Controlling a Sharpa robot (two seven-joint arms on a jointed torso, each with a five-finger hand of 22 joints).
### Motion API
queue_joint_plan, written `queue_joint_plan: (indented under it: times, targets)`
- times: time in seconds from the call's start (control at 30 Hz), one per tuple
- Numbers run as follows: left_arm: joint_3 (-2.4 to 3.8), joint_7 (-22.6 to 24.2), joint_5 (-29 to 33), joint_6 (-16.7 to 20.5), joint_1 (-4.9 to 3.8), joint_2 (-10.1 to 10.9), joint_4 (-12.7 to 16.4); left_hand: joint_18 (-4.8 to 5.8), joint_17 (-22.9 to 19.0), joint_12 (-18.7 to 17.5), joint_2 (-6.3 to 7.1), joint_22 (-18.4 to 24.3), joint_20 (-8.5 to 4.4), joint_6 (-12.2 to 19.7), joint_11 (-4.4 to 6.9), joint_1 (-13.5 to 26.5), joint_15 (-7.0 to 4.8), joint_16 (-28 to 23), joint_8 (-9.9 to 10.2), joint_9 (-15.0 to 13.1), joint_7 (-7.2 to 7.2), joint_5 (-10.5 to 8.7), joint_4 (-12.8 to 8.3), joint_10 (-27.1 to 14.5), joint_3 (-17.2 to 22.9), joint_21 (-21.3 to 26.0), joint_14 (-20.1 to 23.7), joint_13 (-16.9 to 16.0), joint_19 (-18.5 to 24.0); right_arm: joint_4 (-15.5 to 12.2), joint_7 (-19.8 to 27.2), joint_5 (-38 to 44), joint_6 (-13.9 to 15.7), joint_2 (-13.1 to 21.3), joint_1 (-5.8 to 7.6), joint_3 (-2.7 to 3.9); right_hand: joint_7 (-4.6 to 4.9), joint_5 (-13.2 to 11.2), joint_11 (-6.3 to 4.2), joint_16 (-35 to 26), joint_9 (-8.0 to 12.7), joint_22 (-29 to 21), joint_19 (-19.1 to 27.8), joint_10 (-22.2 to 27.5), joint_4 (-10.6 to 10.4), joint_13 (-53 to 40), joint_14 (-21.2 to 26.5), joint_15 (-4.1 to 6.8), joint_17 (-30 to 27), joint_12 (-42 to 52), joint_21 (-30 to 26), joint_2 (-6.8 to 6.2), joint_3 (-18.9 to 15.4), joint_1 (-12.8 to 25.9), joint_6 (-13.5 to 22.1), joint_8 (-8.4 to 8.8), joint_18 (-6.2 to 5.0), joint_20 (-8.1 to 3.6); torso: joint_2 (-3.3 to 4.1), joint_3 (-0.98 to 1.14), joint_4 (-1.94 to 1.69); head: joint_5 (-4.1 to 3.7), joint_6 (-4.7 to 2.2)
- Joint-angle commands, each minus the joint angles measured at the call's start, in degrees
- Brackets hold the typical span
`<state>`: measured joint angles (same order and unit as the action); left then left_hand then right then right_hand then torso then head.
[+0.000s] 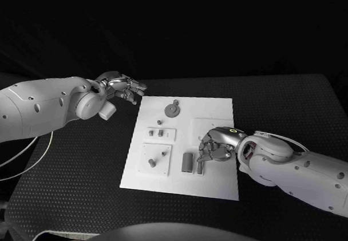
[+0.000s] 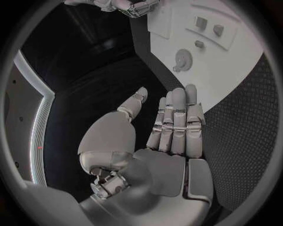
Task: Assemble the parts on the task board
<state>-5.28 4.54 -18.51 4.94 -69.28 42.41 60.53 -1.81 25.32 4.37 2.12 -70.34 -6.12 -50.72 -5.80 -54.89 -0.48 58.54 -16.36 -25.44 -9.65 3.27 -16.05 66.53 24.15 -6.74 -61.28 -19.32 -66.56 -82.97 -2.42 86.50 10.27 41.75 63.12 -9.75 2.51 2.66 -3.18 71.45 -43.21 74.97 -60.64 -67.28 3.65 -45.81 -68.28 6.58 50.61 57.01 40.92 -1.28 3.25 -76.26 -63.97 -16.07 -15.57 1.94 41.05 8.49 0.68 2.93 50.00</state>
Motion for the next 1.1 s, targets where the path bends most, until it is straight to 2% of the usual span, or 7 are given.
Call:
queue_joint_plan:
  times: [0.03, 0.37, 0.53, 0.83, 0.93, 1.03, 1.1]
  targets:
    - [0.03, 0.26, -0.18, -0.65, -0.07, -0.12, 0.08, -0.82, 0.06, -0.08, 0.1, -0.09, -0.04, 0.0, -0.03, 0.53, -0.04, -0.34, -0.39, 0.08, -0.22, -0.19, -0.15, -0.51, 0.11, 0.3, -0.4, -0.09, -0.49, 0.93, -2.33, 1.16, -1.58, 0.04, -0.87, -0.66, 0.41, 0.1, -0.02, 0.27, 0.09, 0.18, -0.19, -0.25, 0.01, 0.07, -0.51, 0.01, -0.01, -0.22, 0.21, 0.37, -0.49, -0.04, -0.79, 0.29, 0.57, -0.24, -0.01, -0.01, 0.05, -0.09, 0.0]
    - [0.03, 0.65, -0.18, -0.27, -0.07, -0.15, 0.06, -0.83, 0.07, -0.08, 0.11, -0.11, -0.04, 0.01, -0.03, 0.52, -0.04, -0.35, -0.4, 0.08, -0.22, -0.19, -0.17, -0.52, 0.1, 0.32, -0.39, -0.09, -0.48, -1.73, -1.51, -1.95, 4.57, 1.83, -0.81, -0.45, 0.76, 0.1, 0.27, -0.21, 0.61, 0.03, -0.15, 0.44, -0.7, 0.25, -0.11, 0.3, -0.2, -0.9, -0.12, -0.49, -1.14, 0.21, 0.05, 1.11, 0.57, -0.15, -0.01, -0.11, 0.03, -0.1, 0.0]
    - [0.03, 1.19, -0.17, 0.2, -0.07, -0.15, 0.11, -0.83, 0.07, -0.08, 0.13, -0.12, -0.04, 0.01, -0.03, 0.5, -0.04, -0.35, -0.41, 0.08, -0.22, -0.19, -0.19, -0.53, 0.09, 0.33, -0.38, -0.09, -0.48, -2.39, -0.98, -6.32, 9.78, 2.75, 0.26, 0.49, 1.91, 0.1, 1.3, -0.86, 1.6, -0.22, 0.21, 2.71, -3.15, 0.47, 1.26, 1.06, -0.25, -2.15, -0.8, -2.71, -1.48, 0.4, 2.97, 3.07, 0.57, 0.09, -0.04, -0.18, 0.14, -0.21, 0.0]
    - [0.03, 3.4, 1.22, 1.2, -0.05, -0.72, -1.1, -0.78, 0.04, -0.05, 0.17, -0.11, 0.01, -0.04, -0.04, 0.38, -0.01, -0.52, -0.48, 0.06, -0.19, -0.17, -0.27, -0.47, 0.1, 0.51, -0.14, -0.11, -0.25, -3.01, 1.07, -24.26, 13.21, 3.88, 2.9, 3.13, 3.22, 0.07, 2.59, -1.71, 2.41, -0.25, 1.66, 5.19, -7.27, 0.41, 3.42, 0.0, -0.22, -3.02, -1.94, -4.2, -2.19, -1.74, 6.2, 4.91, 0.57, 0.8, -0.23, -0.16, 0.23, -0.28, 0.0]
    - [0.03, 5.01, 2.07, 1.33, -0.04, -1.0, -1.77, -0.73, 0.0, 0.0, 0.17, -0.1, 0.06, -0.09, -0.04, 0.25, 0.01, -0.66, -0.55, 0.05, -0.15, -0.16, -0.31, -0.38, 0.12, 0.67, 0.06, -0.14, -0.04, -1.48, 2.93, -31.81, 13.87, 3.61, 3.69, 3.62, 3.47, 0.08, 2.84, -2.5, 2.48, -0.33, 2.46, 6.14, -8.88, 0.72, 4.32, -0.29, -0.52, -3.69, -2.55, -4.29, -2.92, -2.53, 6.43, 5.01, 0.57, 1.16, -0.34, -0.21, 0.28, -0.47, 0.0]
    - [0.02, 7.11, 2.85, 0.99, 0.0, -1.33, -2.56, -0.48, -0.29, 0.09, 0.15, 0.09, 0.27, -0.2, -0.12, 0.08, 0.15, -1.44, -0.68, 0.02, -0.08, -0.14, -0.34, -0.21, 0.15, 1.31, 0.91, -0.2, 0.85, 2.45, 6.06, -36.34, 13.93, 2.22, 4.0, 4.48, 3.96, 0.1, 3.46, -5.37, 2.5, -0.95, 5.23, 8.15, -10.57, 2.63, 6.85, -1.08, -1.92, -6.44, -4.59, -4.2, -4.01, -4.09, 6.73, 5.06, 0.96, 2.12, -0.53, -0.29, 0.47, -0.41, 0.0]
    - [0.01, 8.89, 3.69, 0.71, 0.03, -1.34, -2.94, 0.17, -1.6, 0.23, -0.11, 0.94, 0.84, -0.42, -0.38, 0.03, 0.62, -4.38, -0.92, -0.04, 0.05, -0.04, -0.34, 0.1, 0.43, 2.9, 2.9, -0.31, 3.3, 7.69, 9.18, -39.53, 13.13, 0.26, 4.11, 5.62, 4.55, 0.19, 4.18, -8.65, 2.81, -1.67, 8.61, 8.93, -11.19, 4.5, 9.79, -2.26, -3.64, -8.71, -6.92, -3.65, -5.25, -6.45, 7.71, 5.55, 1.65, 3.13, -0.94, -0.39, 0.85, -0.09, -1.13]
